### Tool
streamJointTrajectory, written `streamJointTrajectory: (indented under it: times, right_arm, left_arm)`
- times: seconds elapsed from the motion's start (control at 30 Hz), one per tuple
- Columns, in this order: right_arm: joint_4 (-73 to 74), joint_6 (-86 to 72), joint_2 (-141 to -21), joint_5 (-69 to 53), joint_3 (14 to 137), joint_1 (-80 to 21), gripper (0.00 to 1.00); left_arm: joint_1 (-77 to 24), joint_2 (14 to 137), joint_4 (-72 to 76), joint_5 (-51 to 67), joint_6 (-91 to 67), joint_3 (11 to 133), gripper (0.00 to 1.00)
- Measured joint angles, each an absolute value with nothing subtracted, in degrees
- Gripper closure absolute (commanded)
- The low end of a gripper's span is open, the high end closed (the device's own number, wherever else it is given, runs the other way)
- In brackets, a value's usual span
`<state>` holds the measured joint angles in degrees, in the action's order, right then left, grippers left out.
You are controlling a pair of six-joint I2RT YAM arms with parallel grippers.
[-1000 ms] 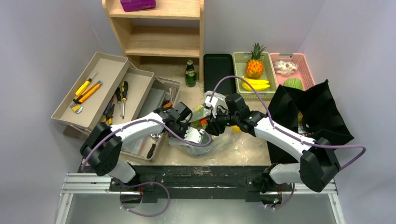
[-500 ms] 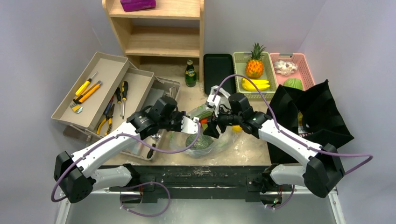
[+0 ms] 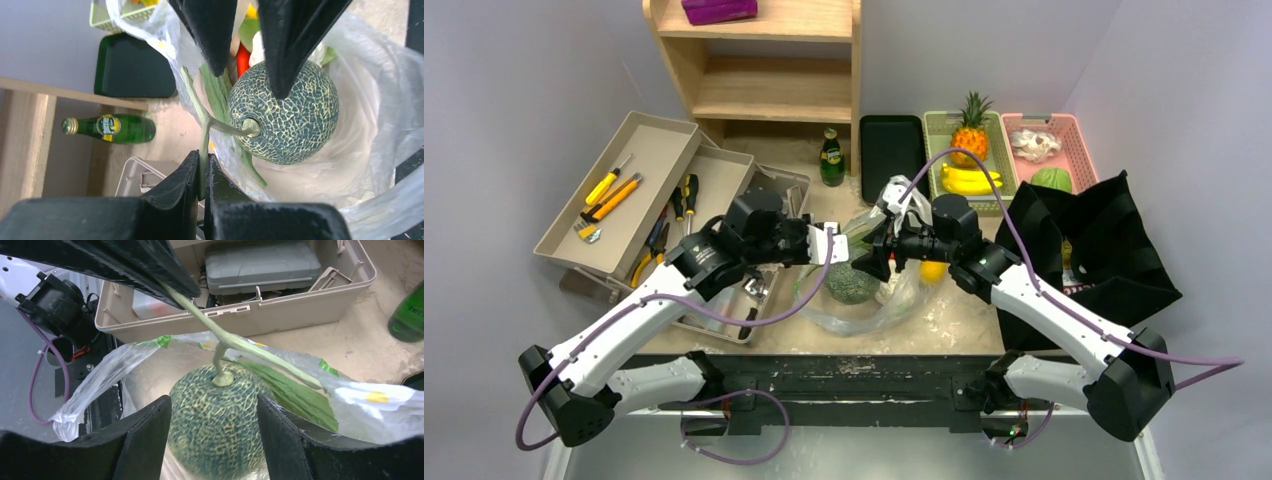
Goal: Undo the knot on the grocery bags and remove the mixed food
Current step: Pick up the fake fruit from the takeout bag.
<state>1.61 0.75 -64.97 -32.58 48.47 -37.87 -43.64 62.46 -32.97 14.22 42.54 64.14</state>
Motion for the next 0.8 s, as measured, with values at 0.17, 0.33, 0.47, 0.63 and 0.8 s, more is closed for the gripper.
streamJointTrajectory:
  times: [0.17, 0.33, 0.47, 0.63, 0.8]
  right_arm:
    - [0.45, -0.03, -64.71, -32.73, 48.47, -37.87, 0.39]
    - [-0.67, -3.44, -63.31, -32.77, 48.47, -37.87, 0.4]
    - [-3.18, -6.94, -62.17, -32.82, 48.47, -37.89, 0.41]
    - [-6.17, -10.92, -62.0, -32.75, 48.97, -38.26, 0.42]
    - [-7.55, -14.28, -63.46, -30.0, 52.31, -38.59, 0.58]
  left_arm:
    - [-44.75, 59.37, -32.99, 16.62, 41.95, 64.18, 1.0]
    - [-46.22, 59.42, -33.06, 16.93, 39.18, 66.57, 1.0]
    - [-46.81, 60.36, -33.23, 16.99, 36.6, 70.65, 1.0]
    - [-47.35, 61.95, -33.47, 17.26, 33.82, 75.81, 1.0]
    - [-48.05, 64.01, -33.65, 17.32, 31.51, 79.29, 1.0]
